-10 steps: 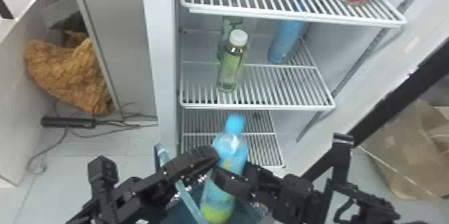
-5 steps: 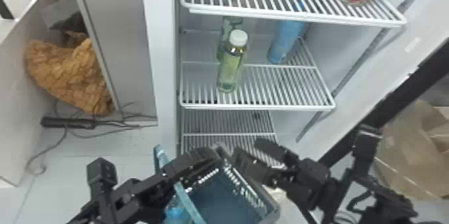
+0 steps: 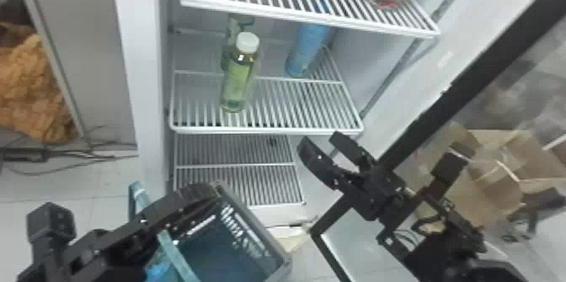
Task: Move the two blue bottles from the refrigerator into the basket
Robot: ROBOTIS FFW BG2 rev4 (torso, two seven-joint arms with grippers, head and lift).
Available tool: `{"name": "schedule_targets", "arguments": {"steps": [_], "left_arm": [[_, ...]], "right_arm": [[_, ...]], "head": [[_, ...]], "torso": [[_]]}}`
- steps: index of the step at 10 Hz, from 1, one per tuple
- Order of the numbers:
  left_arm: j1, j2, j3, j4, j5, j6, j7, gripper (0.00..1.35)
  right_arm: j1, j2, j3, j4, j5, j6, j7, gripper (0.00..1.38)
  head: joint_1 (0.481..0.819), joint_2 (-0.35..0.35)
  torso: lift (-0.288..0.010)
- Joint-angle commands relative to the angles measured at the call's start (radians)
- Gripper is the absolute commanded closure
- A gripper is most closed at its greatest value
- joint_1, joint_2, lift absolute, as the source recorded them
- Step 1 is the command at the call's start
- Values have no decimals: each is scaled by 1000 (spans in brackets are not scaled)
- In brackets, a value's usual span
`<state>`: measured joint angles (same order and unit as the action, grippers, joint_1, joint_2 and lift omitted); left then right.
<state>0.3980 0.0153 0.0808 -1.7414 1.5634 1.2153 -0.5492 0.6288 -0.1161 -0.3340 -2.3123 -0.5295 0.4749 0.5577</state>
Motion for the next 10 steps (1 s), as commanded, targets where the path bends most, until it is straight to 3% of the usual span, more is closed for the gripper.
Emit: {"name": "schedule_targets", "arguments": {"steps": [1,3,10], "left_arm": [[4,0,3,0,0,0,0,1164],[2,-1,1,0,0,0,0,1164],[7,-1,1,0,2,0,0,1164]], "right_arm": [[-25,6,-5,36,15,-75,-24,173],[-72,6,-7,95,45,-161,-65,174],[-337,1,43,402,137,-259,-133,173]], "head": [[695,-350],[695,-350],[695,-350]], "torso": [[-216],[-216],[-216]]}}
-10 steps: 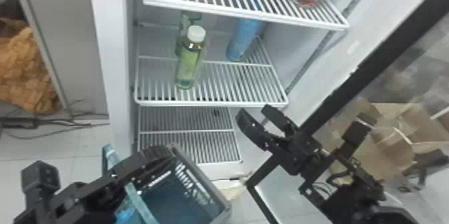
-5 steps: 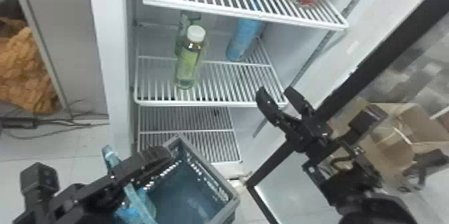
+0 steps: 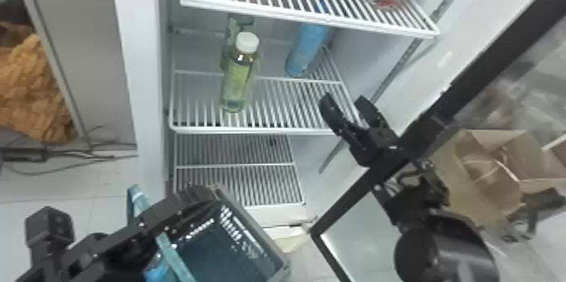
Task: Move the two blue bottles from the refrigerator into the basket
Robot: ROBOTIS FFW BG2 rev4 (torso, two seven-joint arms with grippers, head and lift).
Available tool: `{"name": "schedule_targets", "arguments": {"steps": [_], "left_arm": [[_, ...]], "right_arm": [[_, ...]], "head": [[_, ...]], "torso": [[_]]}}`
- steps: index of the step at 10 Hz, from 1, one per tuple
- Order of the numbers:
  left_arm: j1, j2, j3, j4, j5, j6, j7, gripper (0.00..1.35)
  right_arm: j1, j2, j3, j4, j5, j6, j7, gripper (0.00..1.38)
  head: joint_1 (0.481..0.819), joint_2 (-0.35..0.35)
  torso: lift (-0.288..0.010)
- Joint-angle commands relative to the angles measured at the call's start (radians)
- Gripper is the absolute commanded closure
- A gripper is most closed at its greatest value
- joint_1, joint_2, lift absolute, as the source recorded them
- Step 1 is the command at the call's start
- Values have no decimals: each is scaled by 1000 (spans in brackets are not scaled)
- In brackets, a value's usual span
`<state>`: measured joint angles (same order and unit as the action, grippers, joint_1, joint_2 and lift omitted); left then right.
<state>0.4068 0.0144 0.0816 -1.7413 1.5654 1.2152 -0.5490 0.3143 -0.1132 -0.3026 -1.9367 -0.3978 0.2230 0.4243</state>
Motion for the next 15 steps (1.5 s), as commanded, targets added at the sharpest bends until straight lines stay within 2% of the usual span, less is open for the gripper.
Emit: {"name": "schedule_targets", "arguments": {"steps": [1,3,6,12,15], "left_arm": [[-2,-1,-2,0,0,2,1,1164],[-4,1,-2,0,0,2,1,1164],[-4,2,-2,0,0,2,1,1164],[-12,4,-4,0,0,2,1,1164],[-14,6,-4,0,-2,2,3,1164]], "right_arm": [[-59,-8,39,68,13,-22,-13,168],[-140,-11,87,156,31,-54,-38,159],[-187,-11,111,186,67,-81,-96,159],[-373,-17,113,389,147,-86,-121,159],[-444,-26,135,492,151,-86,-125,159]], "head": [[695,-350],[695,-350],[695,-350],[695,-350],[695,-350]], "torso": [[-216],[-216],[-216],[-216],[-216]]}}
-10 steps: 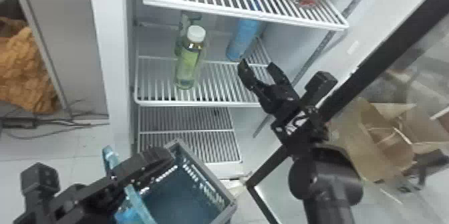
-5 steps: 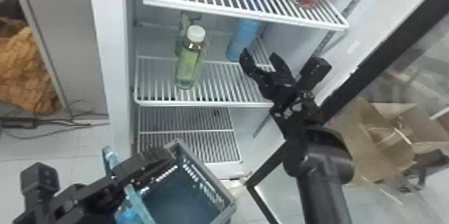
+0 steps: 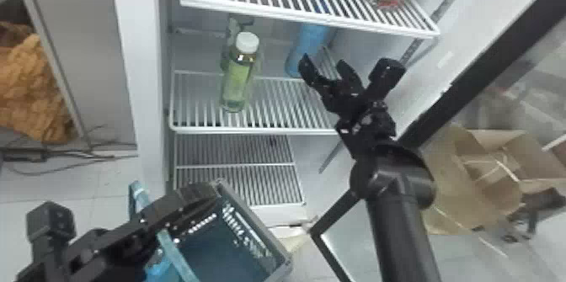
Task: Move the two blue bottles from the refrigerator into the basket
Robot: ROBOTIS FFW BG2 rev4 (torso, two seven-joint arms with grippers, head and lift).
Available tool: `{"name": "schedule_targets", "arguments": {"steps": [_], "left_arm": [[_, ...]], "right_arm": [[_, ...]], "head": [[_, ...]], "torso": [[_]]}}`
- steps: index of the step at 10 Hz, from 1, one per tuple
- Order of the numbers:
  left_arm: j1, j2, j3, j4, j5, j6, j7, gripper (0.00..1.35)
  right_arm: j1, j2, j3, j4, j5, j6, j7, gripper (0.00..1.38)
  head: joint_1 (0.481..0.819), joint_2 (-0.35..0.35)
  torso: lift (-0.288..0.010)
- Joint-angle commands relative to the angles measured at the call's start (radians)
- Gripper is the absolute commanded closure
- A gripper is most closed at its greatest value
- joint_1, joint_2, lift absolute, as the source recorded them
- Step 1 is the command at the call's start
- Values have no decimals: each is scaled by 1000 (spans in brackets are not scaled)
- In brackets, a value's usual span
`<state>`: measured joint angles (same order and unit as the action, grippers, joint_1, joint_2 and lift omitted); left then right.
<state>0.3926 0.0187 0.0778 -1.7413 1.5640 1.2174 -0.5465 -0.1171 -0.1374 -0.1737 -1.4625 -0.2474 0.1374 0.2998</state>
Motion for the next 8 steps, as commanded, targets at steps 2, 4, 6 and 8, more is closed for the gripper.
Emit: {"name": "schedule_targets", "arguments": {"steps": [2,4,6,8], "left_arm": [[-2,3,0,0,-3,2,0,1164],[-5,3,0,0,-3,5,2,1164],[-7,6,0,0,-3,5,2,1164],[-7,6,0,0,-3,5,2,1164]], "right_arm": [[-69,-15,36,82,0,0,-10,159],[-121,-24,64,138,0,0,-21,159],[-158,-30,86,178,6,0,-42,157],[-187,-33,98,222,14,2,-56,163]], "head": [[695,-350],[695,-348],[695,-337],[695,-331]], "torso": [[-216],[-216],[-216],[-216]]}}
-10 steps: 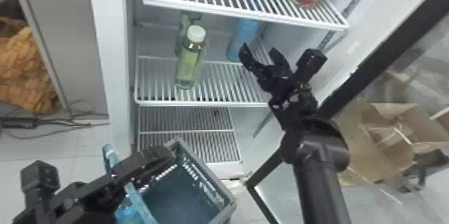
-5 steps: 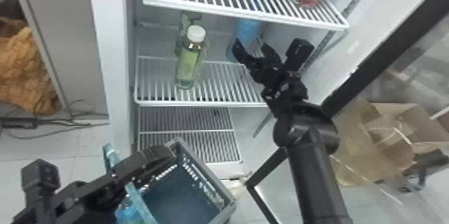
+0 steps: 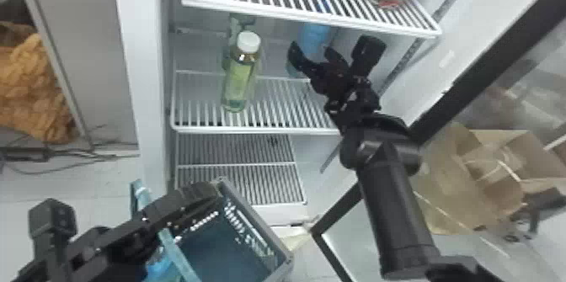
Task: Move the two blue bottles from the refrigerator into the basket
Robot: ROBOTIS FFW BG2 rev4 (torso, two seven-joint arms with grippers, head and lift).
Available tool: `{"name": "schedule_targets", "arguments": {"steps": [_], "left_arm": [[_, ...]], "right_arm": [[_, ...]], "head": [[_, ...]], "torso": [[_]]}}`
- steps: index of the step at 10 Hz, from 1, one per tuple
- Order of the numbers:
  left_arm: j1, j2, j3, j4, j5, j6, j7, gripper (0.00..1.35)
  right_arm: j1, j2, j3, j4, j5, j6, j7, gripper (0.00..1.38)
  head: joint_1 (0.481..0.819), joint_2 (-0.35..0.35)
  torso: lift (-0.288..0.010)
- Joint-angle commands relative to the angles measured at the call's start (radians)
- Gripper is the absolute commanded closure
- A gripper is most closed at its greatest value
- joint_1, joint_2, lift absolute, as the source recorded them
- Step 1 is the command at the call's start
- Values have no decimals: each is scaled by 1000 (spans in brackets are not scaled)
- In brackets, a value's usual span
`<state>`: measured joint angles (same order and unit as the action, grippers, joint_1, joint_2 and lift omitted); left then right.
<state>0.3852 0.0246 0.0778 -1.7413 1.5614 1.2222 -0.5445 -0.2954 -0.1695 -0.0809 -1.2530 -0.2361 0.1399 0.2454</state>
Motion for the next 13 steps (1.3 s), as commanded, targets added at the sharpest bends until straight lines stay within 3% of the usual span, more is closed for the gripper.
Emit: {"name": "schedule_targets", "arguments": {"steps": [1,3,5,8,13], "left_arm": [[0,0,0,0,0,0,0,1164],[2,0,0,0,0,0,0,1164],[2,0,0,0,2,0,0,1164],[2,-2,0,0,2,0,0,1164],[2,-3,-2,0,0,0,0,1164]], "right_arm": [[-24,-4,5,37,1,7,-3,229],[-38,-7,5,57,-17,25,-8,817],[-41,-8,5,52,-17,39,-12,1250],[-14,-10,5,5,-5,39,-14,1279],[153,-10,-43,-226,-33,83,-12,1279]], "head": [[695,-330],[695,-331],[695,-331],[695,-334],[695,-349]], "torso": [[-216],[-216],[-216],[-216],[-216]]}}
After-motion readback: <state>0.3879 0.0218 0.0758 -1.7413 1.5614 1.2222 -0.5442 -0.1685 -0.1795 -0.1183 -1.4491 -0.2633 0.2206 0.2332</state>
